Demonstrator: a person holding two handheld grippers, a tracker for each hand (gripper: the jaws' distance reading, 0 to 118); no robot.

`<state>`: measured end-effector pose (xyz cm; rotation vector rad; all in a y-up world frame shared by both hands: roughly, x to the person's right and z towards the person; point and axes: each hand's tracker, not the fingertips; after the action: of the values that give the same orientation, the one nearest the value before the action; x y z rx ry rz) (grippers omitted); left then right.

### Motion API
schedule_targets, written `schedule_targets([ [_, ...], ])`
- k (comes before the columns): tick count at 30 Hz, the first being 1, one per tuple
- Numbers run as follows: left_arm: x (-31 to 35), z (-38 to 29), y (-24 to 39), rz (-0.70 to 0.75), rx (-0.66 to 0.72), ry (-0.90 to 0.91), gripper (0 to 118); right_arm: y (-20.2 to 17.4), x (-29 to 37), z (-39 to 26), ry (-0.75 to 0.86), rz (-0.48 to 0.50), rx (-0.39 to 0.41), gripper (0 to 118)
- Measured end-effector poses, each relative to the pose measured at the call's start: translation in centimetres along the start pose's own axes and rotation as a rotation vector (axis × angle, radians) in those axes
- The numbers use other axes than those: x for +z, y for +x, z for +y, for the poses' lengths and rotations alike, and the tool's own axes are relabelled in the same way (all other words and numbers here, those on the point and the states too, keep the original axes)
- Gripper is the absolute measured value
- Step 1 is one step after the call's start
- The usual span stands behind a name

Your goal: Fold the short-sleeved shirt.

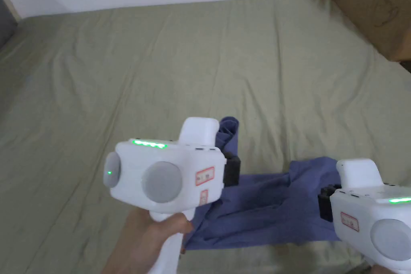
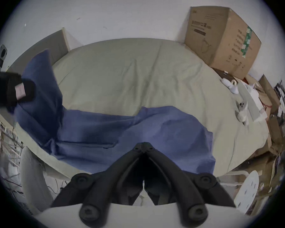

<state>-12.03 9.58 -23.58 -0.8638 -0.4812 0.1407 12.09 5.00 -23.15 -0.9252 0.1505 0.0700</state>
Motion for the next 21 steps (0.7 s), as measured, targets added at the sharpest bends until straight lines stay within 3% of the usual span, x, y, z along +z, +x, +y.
schedule_targets([
  [4, -7.5, -2.8, 2.0, -0.045, -0.031, -0.101, 13, 2.4, -0.4, -1.2, -0.028, -0.002, -0.086, 0],
  [5, -8.7, -3.2, 2.1, -0.031, -0.015, -0.141, 27, 2.7, -0.4, -1.5, -0.034, -0.011, -0.088, 0],
  [6, -9.5, -3.4, 1.9, -0.018, 0.018, -0.202, 63, 3.1, -0.4, -1.8, -0.044, -0.031, -0.087, 0],
  [7, -9.3, -3.6, 1.4, -0.035, 0.045, -0.194, 86, 3.5, -0.3, -2.0, -0.048, -0.044, -0.084, 0],
  [8, -8.9, -3.4, 1.1, -0.056, 0.056, -0.158, 95, 3.7, -0.3, -2.2, -0.051, -0.049, -0.084, 0],
  [11, -6.9, -2.4, -0.5, -0.032, 0.108, -0.088, 96, 4.5, 0.0, -2.4, -0.047, -0.045, -0.102, 0],
  [13, -4.4, -1.8, -1.9, -0.071, 0.168, -0.016, 90, 4.4, 0.0, -2.3, -0.044, -0.04, -0.109, 0],
  [14, -3.5, -1.8, -2.6, -0.083, 0.208, 0.013, 76, 4.4, 0.0, -2.3, -0.041, -0.042, -0.106, 0],
  [16, -2.8, -1.8, -3.9, -0.028, 0.29, 0.022, 0, 3.9, -0.2, -2.3, -0.039, -0.046, -0.091, 0],
  [19, -4.4, -3.2, -5.5, 0.058, 0.308, -0.038, 0, 3.3, -0.7, -2.2, -0.04, -0.035, -0.077, 0],
  [21, -5.9, -4.1, -5.6, 0.016, 0.341, -0.074, 0, 3.0, -0.9, -2.2, -0.042, -0.02, -0.077, 0],
])
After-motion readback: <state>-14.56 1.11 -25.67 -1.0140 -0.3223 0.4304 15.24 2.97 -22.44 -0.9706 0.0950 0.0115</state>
